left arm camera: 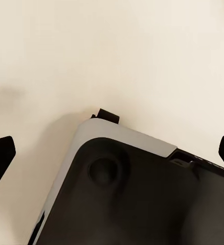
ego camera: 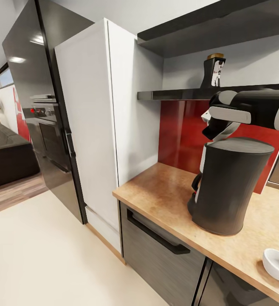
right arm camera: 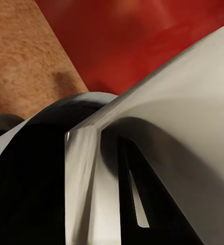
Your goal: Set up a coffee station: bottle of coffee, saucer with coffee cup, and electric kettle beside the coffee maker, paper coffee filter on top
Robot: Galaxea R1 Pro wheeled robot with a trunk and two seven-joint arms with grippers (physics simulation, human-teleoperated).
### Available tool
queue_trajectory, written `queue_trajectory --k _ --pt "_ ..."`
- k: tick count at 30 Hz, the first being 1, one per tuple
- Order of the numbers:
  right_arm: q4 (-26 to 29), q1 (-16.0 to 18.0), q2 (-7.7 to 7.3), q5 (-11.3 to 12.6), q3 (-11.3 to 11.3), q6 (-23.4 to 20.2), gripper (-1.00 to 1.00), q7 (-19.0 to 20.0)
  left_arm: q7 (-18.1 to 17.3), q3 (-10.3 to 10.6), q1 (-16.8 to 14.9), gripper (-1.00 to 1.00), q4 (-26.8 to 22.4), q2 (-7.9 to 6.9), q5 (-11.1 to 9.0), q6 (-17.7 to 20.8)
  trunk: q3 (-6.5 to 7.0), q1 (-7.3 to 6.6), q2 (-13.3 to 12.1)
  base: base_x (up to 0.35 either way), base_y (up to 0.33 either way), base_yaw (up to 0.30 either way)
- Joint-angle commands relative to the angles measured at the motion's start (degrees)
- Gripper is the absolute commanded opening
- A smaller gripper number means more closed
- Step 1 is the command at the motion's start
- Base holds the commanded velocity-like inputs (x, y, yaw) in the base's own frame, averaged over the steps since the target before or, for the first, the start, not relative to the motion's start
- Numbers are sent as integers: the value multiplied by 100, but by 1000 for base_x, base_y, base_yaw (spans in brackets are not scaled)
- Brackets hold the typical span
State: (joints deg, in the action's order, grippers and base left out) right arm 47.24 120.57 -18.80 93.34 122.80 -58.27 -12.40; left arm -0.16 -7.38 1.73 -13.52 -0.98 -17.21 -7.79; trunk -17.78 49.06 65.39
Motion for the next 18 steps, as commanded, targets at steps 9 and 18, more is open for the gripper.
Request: queue_trajectory --k 9,18 --pt "13 10 -1 70 16 8 -100 -61 -2 4 3 100 -11 -1 -37 -4 -6 1 4 0 0 0" --pt "13 10 -1 70 16 8 100 -61 -2 5 3 100 -11 1 -37 -4 -6 1 4 0 0 0"
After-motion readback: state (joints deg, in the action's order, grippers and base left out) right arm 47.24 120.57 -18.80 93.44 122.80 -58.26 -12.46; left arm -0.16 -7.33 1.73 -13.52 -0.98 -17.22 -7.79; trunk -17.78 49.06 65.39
